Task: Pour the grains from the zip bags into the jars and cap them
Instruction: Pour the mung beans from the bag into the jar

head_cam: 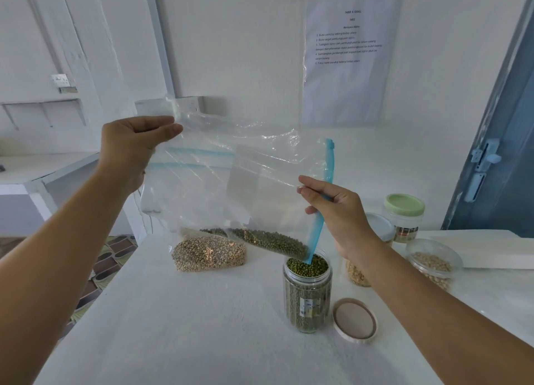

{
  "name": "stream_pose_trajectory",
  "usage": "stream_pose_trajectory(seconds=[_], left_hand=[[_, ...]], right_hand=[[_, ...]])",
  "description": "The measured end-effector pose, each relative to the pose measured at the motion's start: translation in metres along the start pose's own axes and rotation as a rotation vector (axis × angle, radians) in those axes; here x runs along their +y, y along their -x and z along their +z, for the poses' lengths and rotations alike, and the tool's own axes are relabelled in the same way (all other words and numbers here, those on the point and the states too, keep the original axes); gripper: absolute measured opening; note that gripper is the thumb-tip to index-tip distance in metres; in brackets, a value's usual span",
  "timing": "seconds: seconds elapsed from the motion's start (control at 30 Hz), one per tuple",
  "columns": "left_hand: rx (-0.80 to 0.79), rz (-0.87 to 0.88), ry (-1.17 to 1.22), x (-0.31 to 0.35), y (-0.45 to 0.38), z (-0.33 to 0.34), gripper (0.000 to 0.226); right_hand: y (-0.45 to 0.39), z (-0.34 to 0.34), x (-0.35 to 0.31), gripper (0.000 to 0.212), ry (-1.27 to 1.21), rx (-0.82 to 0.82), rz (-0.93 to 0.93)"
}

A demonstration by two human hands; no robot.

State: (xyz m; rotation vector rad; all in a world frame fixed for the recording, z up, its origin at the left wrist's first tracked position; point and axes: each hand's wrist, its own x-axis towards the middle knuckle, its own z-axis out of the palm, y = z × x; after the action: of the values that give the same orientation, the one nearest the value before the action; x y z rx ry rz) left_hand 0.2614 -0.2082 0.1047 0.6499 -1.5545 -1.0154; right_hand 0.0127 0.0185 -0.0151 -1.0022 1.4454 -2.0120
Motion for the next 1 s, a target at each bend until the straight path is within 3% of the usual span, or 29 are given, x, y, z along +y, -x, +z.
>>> stream_pose_trajectory(seconds=[0.63,1.0], left_hand=[[0.105,-0.206,0.08,-0.061,0.028,-0.019,0.026],[0.12,-0.326,0.145,-0.098,0.058,-0.027,0.035]], right_hand=[[-0.007,0.013,0.002,0.021,0.12,-0.072,-0.006],[-0.007,0.017,-0.001,0.023,0.142,-0.151,-0.031]])
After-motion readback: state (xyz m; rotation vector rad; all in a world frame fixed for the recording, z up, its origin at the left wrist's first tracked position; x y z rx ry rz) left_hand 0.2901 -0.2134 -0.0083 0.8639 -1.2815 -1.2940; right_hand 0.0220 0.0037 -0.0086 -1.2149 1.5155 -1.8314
